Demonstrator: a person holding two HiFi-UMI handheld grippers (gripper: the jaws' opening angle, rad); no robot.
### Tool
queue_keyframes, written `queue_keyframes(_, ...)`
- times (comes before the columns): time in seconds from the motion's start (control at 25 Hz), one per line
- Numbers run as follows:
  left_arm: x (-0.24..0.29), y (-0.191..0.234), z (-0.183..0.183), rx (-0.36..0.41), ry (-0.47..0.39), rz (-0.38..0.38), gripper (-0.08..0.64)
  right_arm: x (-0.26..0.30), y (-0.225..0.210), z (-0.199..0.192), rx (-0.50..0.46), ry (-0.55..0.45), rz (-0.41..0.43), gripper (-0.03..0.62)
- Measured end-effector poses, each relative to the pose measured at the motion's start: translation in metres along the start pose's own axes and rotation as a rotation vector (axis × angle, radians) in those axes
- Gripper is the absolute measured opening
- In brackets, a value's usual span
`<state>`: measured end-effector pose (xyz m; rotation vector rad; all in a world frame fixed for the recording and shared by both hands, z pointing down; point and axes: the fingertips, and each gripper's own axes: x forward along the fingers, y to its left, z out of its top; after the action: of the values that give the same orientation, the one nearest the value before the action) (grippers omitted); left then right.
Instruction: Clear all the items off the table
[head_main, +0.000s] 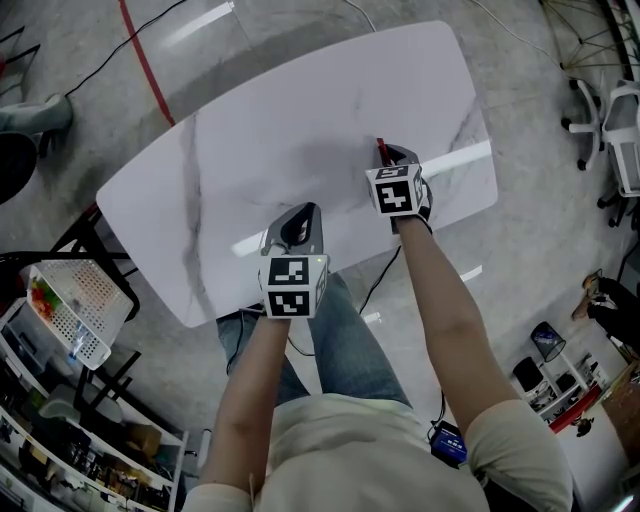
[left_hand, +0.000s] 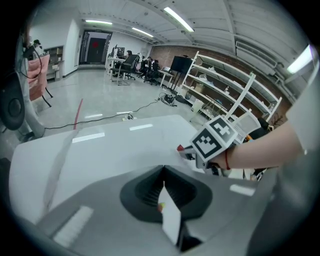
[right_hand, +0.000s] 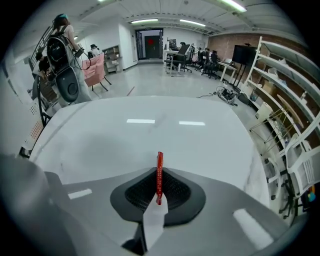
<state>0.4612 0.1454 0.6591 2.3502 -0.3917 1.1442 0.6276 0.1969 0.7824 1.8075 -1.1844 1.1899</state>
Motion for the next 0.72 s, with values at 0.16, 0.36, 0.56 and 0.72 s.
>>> queue_keyframes(0.16, -0.011, -0.003, 0.005, 0.007, -0.012, 0.002, 0.009, -0.015, 0.003, 0.0, 0.003, -0.007, -0.002, 0.025)
queue_keyframes(0.36, -0.027, -0.006, 0.01, 0.011, -0.031, 0.005, 0.009, -0.036, 0.008, 0.001, -0.002, -0.018, -0.007, 0.025)
queue_keyframes(0.56, -0.048, -0.008, 0.016, 0.015, -0.054, 0.016, 0.009, -0.063, 0.016, 0.006, -0.001, -0.039, -0.013, 0.025)
queue_keyframes(0.72, -0.066, -0.01, 0.024, 0.014, -0.079, 0.025, 0.009, -0.087, 0.023, 0.014, 0.001, -0.067, -0.004, 0.025)
